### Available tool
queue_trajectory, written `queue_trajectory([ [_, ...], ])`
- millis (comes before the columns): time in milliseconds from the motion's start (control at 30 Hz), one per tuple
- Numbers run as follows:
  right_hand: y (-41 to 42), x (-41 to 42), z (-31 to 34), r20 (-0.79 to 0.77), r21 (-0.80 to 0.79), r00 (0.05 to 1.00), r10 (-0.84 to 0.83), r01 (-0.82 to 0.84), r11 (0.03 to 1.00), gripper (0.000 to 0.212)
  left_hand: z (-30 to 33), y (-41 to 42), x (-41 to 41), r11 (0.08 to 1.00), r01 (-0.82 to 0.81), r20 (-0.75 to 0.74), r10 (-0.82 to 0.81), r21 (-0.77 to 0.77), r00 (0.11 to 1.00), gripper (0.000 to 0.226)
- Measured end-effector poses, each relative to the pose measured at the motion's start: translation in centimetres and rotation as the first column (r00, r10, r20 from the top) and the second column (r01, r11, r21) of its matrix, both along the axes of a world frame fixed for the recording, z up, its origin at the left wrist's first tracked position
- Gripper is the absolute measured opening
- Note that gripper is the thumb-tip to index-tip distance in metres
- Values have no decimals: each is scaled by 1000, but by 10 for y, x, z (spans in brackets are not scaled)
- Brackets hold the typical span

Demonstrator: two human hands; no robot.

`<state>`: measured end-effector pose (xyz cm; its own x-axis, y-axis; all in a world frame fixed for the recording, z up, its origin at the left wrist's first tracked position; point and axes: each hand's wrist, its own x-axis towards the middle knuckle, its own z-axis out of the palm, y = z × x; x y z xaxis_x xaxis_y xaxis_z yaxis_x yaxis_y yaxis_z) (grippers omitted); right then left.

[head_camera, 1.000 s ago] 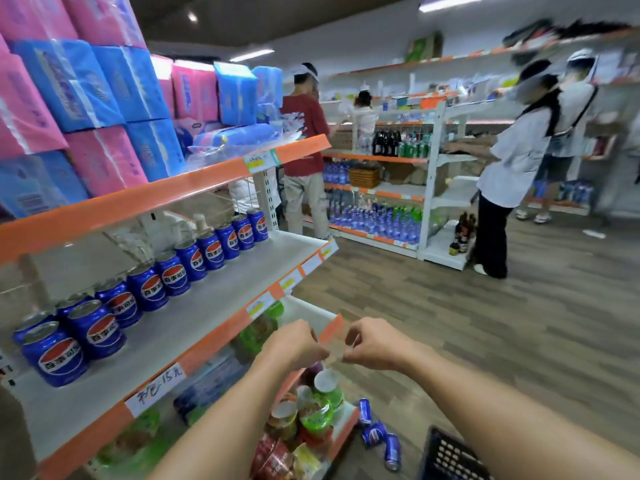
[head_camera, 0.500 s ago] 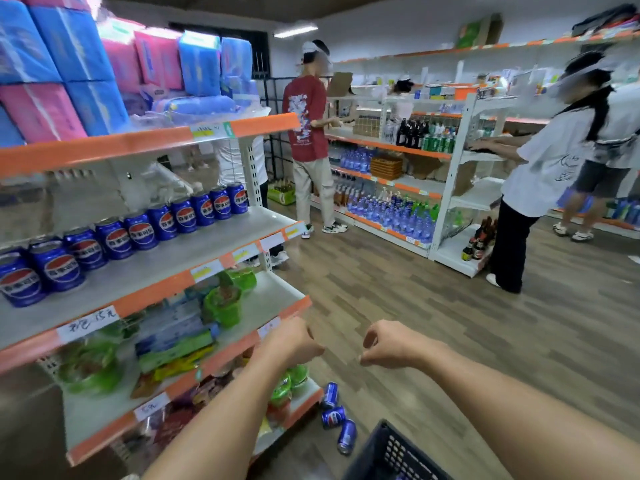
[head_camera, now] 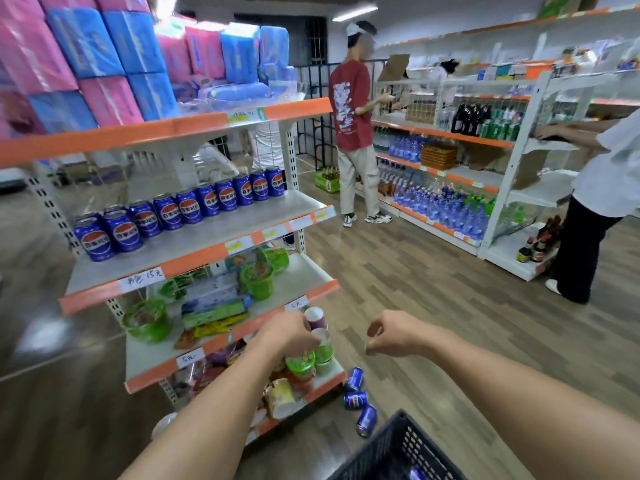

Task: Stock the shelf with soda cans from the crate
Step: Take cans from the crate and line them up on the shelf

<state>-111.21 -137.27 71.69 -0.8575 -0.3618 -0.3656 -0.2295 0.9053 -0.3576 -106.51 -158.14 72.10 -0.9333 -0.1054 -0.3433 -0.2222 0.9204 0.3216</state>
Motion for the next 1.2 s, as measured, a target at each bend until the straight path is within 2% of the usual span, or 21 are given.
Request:
queue_trajectory([
  [167,2,-21,1,-28,-7,997,69,-69,998,43,1,-1,-9,996,-94,-21,93,-1,995,28],
  [367,13,-69,-8,-41,19,970,241,-241,970,42,-9,27,-28,965,-257,-33,259,43,965,35],
  [600,49,-101,-19,-50,1,896,442,-443,897,38,-37,97,-36,888,-441,-11,446,127,895,27],
  [833,73,-83,-48,30,34,798,602,-603,797,43,-60,150,2,805,-580,-12,586,123,810,31],
  [1000,83,-60,-77,115,37,745,657,-664,747,31,-95,162,26,743,-648,82,644,168,760,25],
  [1133,87,-44,-108,166,32,723,670,-683,730,28,-129,170,35,734,-658,131,645,171,753,17],
  [1200,89,-38,-129,210,16,713,669,-686,727,25,-151,177,39,720,-673,162,653,169,740,22],
])
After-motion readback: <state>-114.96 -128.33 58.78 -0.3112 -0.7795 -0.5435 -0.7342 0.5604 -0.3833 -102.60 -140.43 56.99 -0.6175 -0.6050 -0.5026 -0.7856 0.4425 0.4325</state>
